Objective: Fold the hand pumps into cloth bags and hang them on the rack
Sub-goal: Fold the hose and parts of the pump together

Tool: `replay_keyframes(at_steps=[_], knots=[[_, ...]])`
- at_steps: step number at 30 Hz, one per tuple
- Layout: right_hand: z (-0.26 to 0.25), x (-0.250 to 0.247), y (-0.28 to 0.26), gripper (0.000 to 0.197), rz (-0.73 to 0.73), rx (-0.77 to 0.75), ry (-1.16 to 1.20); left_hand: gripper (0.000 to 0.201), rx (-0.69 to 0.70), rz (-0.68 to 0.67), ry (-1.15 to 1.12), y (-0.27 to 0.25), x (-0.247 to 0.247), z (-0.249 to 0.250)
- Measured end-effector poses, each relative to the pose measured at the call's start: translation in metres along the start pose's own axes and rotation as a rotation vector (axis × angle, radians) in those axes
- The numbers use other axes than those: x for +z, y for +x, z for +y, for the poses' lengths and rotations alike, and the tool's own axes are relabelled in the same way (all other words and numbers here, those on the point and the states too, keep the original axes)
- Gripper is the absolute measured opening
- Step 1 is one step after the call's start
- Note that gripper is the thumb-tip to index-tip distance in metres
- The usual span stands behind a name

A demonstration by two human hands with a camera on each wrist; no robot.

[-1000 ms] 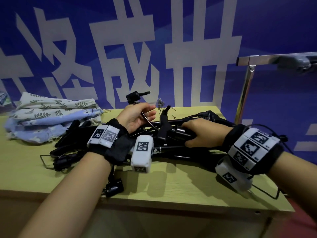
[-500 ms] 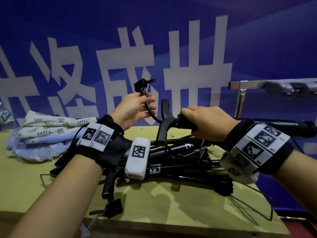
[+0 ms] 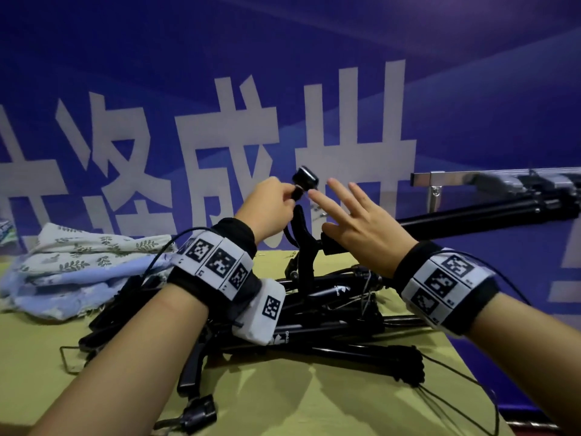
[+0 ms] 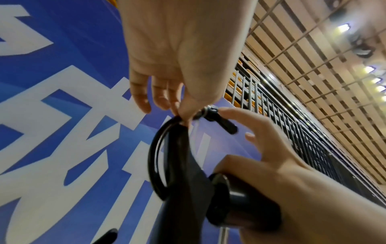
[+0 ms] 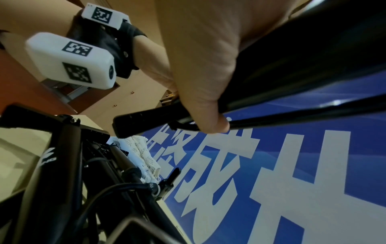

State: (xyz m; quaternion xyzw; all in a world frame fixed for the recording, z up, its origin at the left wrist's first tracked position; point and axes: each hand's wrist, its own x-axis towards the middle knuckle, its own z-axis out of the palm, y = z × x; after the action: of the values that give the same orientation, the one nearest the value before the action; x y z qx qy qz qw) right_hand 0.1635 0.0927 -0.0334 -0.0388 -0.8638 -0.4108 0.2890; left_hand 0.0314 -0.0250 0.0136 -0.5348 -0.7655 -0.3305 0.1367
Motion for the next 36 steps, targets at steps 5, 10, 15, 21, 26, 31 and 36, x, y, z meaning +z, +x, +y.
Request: replay_keyframes(at_steps=[5, 10, 15, 21, 26, 31, 36], knots=[[-0.008, 0.006, 0.001, 0.011, -0.001, 0.046, 0.041, 0.023, 0.01, -0.028, 0.132, 0.004, 0.009, 0.013], [-0.017, 0.011, 0.001, 0.016, -0.056, 0.117, 0.009, 0.021, -0.03, -0.097, 0.025, 0.01, 0.005, 0.01], [-0.021, 0.012, 0.008, 0.026, -0.224, 0.169, 0.015, 0.018, -0.066, -0.17, -0.007, 0.01, 0.011, 0.004], [-0.021, 0.01, 0.032, 0.027, -0.257, 0.235, 0.133, 0.022, -0.161, -0.134, -0.243, 0.02, -0.006, -0.025], [-0.022, 0.008, 0.06, 0.029, -0.295, 0.188, 0.128, 0.02, -0.359, -0.062, -0.178, 0.03, -0.03, -0.081], [-0.028, 0.01, 0.092, 0.031, -0.266, 0.143, 0.142, 0.029, -0.578, -0.176, 0.001, 0.031, -0.047, -0.152], [-0.034, 0.021, 0.118, 0.033, -0.27, 0.14, 0.182, 0.033, -0.703, -0.288, 0.257, 0.03, -0.033, -0.202]])
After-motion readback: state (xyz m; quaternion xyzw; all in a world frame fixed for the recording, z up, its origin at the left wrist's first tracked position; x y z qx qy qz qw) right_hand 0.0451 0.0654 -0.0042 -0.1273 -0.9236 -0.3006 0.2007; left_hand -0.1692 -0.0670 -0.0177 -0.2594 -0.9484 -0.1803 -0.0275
